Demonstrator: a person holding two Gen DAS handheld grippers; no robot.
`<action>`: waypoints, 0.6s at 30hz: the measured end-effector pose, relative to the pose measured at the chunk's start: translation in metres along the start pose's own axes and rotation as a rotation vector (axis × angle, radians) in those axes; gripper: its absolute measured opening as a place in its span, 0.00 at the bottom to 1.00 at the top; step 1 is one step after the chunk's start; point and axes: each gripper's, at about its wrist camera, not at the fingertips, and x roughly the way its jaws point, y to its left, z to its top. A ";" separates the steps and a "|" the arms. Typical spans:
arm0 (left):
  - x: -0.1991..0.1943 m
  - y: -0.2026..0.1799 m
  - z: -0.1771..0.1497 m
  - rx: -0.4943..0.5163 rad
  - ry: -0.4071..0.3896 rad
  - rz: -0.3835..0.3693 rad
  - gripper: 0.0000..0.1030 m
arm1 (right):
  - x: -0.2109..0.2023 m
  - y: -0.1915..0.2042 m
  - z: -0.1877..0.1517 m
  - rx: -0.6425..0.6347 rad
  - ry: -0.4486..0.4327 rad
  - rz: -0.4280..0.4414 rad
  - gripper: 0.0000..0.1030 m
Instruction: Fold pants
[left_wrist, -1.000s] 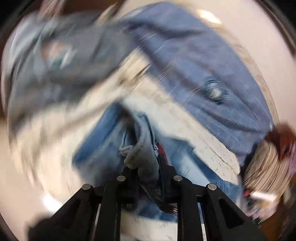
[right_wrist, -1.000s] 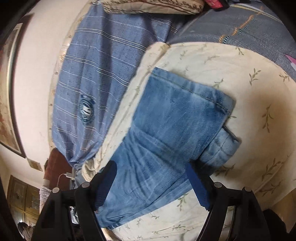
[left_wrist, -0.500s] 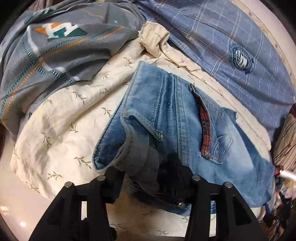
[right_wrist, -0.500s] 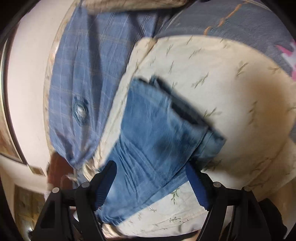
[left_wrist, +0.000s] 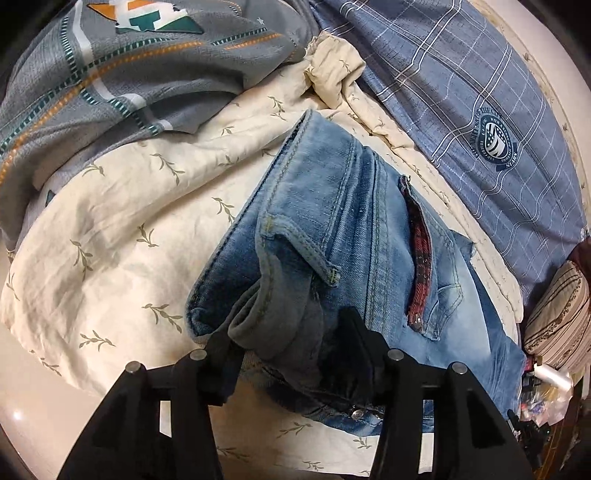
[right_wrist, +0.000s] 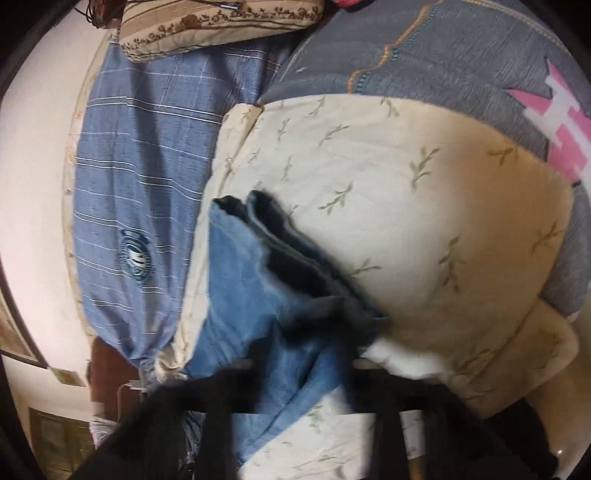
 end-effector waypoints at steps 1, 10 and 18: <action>0.000 0.001 0.000 0.000 0.001 -0.003 0.51 | -0.002 0.001 -0.002 -0.010 -0.007 -0.004 0.15; -0.011 0.006 0.002 -0.033 0.023 -0.031 0.52 | 0.002 -0.021 -0.015 0.086 0.094 -0.014 0.47; -0.079 -0.020 -0.012 0.073 -0.239 0.003 0.67 | -0.020 -0.024 -0.003 0.098 -0.013 0.082 0.77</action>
